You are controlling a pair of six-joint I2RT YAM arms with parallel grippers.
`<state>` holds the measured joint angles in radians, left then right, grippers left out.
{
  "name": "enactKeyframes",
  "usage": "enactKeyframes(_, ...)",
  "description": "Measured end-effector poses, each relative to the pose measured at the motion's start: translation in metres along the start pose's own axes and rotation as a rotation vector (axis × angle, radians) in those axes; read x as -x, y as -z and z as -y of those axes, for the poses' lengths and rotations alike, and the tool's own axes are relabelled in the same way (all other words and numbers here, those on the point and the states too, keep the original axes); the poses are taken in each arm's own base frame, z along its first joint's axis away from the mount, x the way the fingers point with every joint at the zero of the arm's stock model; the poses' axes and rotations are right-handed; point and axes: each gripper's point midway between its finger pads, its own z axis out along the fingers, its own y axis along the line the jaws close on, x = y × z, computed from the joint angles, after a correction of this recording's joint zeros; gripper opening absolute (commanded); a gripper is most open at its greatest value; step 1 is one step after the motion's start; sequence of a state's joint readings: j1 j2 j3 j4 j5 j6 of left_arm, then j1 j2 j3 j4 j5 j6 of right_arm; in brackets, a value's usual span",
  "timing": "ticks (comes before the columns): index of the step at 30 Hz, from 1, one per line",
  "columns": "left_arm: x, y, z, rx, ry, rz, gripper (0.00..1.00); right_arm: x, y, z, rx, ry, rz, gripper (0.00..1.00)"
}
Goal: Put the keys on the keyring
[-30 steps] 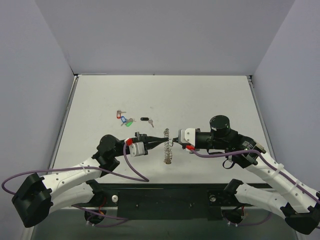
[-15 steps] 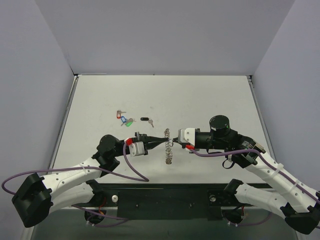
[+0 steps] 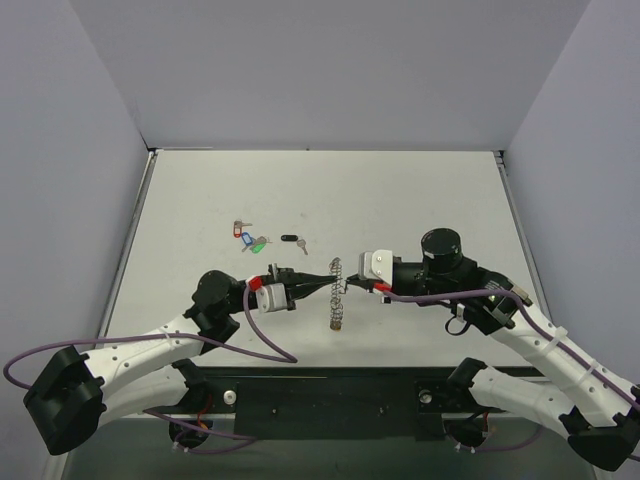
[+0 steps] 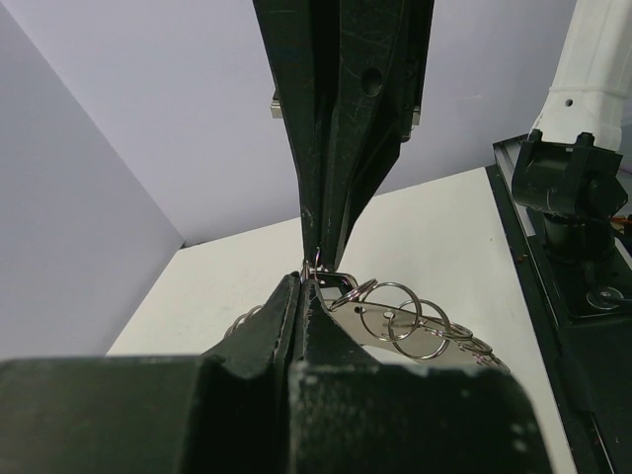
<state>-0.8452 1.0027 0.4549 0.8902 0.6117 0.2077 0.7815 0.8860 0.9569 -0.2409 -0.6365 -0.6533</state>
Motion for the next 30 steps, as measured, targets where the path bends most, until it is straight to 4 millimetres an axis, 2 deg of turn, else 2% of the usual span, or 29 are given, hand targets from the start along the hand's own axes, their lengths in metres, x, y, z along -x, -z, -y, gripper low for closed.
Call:
enactKeyframes(18, 0.013, 0.001, -0.002, -0.006, 0.057, 0.079, 0.0, 0.018, 0.001, 0.007, -0.011, -0.141, 0.092, 0.0)
enactKeyframes(30, 0.013, 0.002, -0.005, 0.014, 0.064, 0.087, 0.0, 0.017, 0.003, 0.01, -0.014, -0.156, 0.099, 0.0)
